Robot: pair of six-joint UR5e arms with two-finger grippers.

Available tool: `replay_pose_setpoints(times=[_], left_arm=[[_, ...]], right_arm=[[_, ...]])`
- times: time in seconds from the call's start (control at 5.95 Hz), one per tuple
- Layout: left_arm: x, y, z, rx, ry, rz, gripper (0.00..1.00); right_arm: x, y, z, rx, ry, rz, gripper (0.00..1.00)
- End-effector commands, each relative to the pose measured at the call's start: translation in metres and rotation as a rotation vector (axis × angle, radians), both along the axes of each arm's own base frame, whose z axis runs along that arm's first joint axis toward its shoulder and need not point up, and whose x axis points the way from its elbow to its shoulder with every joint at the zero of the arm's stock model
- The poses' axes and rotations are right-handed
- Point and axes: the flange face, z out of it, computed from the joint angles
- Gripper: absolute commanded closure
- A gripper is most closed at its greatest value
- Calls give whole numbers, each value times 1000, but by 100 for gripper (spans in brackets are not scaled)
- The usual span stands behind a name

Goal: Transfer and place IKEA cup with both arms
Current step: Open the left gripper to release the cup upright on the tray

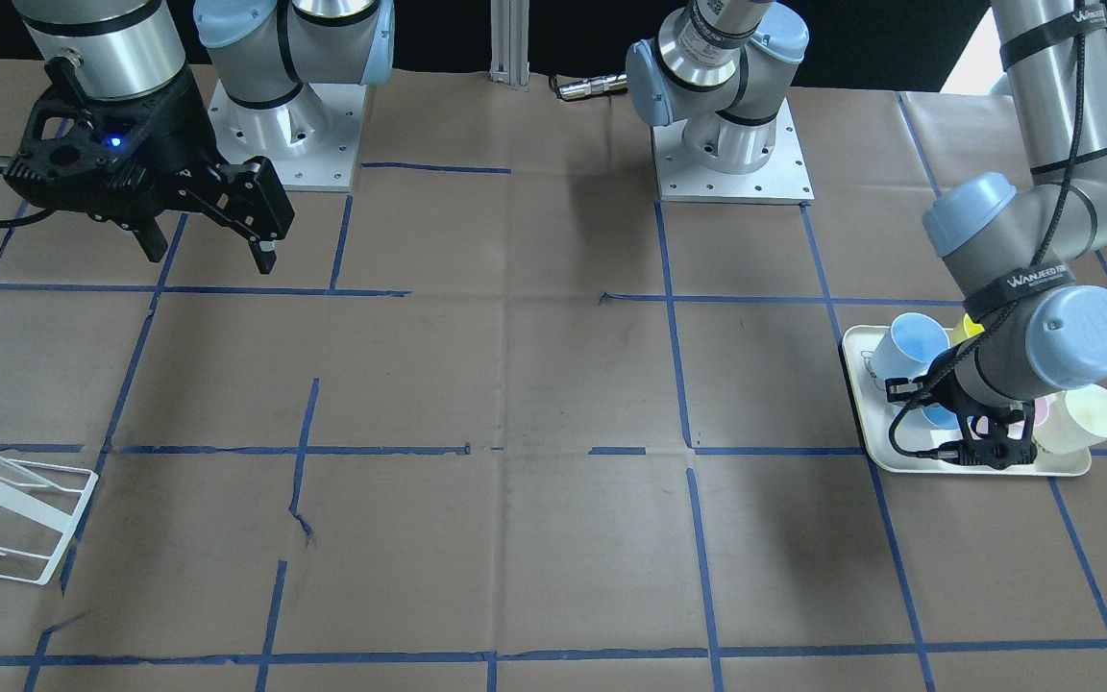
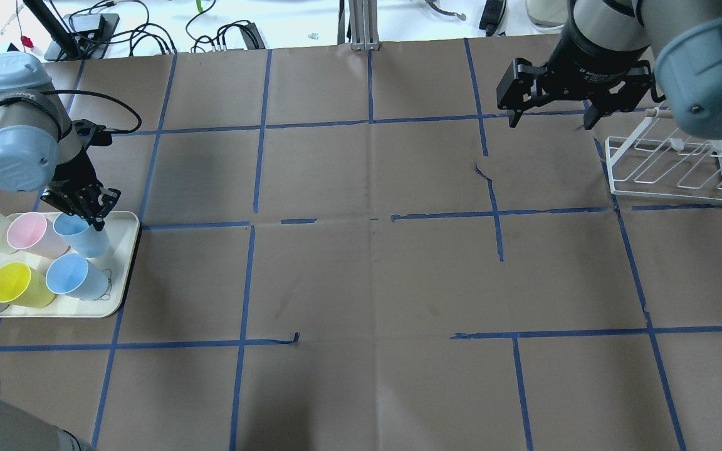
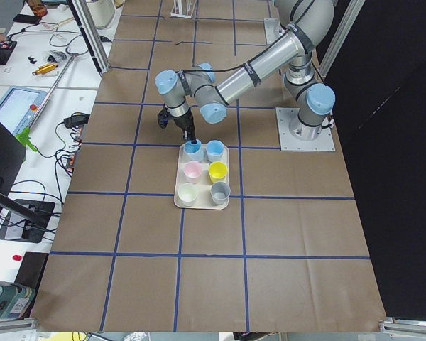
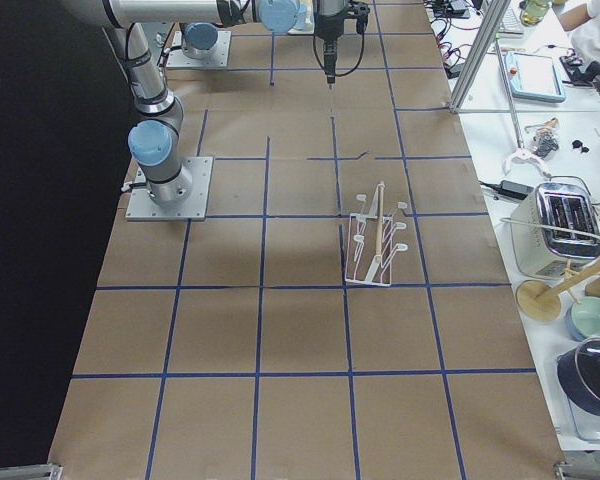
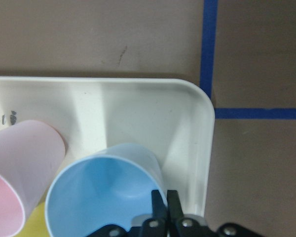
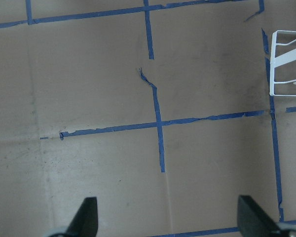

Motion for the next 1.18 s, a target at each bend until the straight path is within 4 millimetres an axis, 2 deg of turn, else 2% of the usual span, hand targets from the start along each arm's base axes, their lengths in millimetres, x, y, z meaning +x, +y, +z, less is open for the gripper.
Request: replay_pose_setpoints(times=[0.0, 0.17, 0.34, 0.5, 0.67, 0.84, 1.01], left_arm=[[-2, 1, 1, -5, 2, 0, 84], [-4, 0, 0, -3, 3, -3, 65], [-2, 1, -1, 0, 3, -3, 16], [-3, 0, 8, -13, -2, -3, 4], [-10, -5, 27, -41, -18, -21, 2], [-16, 5, 61, -59, -22, -23, 2], [-34, 14, 104, -86, 65, -17, 2]], right_arm=[[-6, -2, 3, -8, 5, -25, 0], [-6, -2, 3, -8, 5, -25, 0], [-6, -2, 3, -8, 5, -25, 0], [-6, -2, 3, -8, 5, -25, 0], [-6, -2, 3, -8, 5, -25, 0], [-6, -2, 3, -8, 5, -25, 0], [-6, -2, 3, -8, 5, -25, 0]])
